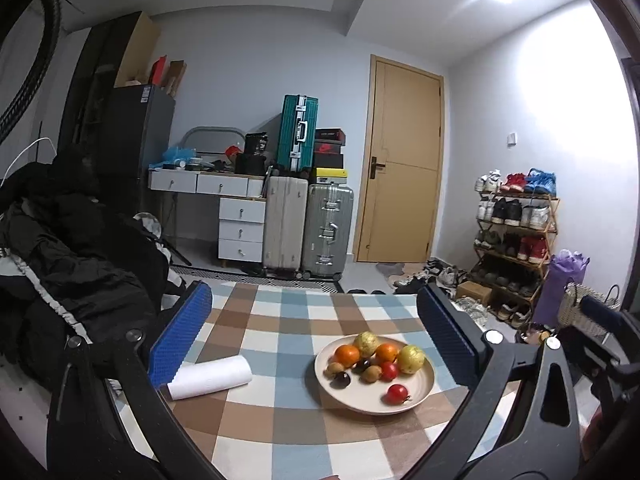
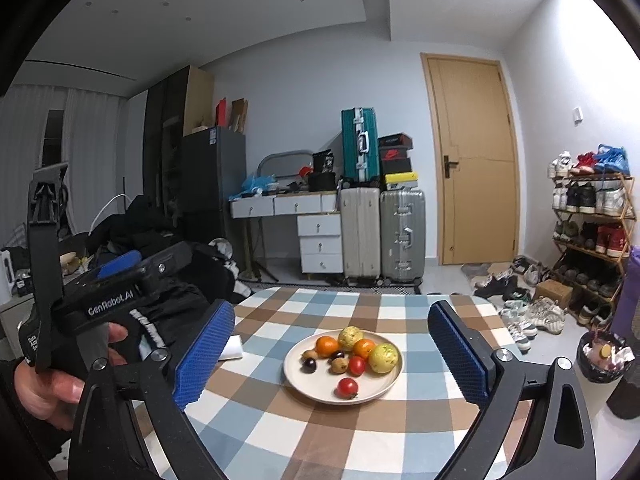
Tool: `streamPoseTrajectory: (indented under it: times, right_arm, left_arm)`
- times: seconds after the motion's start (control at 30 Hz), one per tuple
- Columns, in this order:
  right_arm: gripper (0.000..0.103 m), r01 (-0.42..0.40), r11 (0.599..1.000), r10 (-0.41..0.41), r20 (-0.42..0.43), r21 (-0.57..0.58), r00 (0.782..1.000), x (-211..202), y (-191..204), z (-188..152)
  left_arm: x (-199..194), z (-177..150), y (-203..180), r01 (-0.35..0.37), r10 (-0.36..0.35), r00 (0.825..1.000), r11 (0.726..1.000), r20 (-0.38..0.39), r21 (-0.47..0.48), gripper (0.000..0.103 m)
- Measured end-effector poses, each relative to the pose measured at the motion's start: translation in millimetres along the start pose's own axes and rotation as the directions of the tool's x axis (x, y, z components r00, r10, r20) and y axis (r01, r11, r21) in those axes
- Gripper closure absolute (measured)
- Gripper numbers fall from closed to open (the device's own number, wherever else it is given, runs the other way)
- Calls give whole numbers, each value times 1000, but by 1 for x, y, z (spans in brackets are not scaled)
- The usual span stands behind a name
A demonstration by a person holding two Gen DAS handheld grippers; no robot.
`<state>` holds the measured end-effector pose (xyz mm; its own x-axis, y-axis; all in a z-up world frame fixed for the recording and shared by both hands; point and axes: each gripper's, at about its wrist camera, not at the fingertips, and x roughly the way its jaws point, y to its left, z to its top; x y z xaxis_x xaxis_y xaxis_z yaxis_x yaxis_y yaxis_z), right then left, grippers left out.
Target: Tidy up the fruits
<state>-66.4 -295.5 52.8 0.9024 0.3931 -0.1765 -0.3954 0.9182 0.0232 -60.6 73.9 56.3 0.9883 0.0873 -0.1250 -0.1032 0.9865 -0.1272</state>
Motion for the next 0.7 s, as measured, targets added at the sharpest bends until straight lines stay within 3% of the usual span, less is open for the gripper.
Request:
streamPoseTrajectory:
  times: [0.13,0.3,0.5,0.7]
  right_arm:
    - [1,53,998,-52,48,-21,997,8,-2,-20]
    - [0,80,997,-80,14,-9,997,30,-14,-47]
    - [0,105,994,-105,6,-11,994,46,-27,-64]
    - [0,105,994,-106,-38,-29,994,63,-32,-75]
  left_arm:
    - [21,-28,-4,15,-14,999,1000,-45,23,0]
    - [52,-64,-5,32,-28,993,999,-117,34,0]
    - [78,-94,-13,20,-10,991,997,-131,71,0]
    - [92,-104,-17,11,1,991,995,-131,95,0]
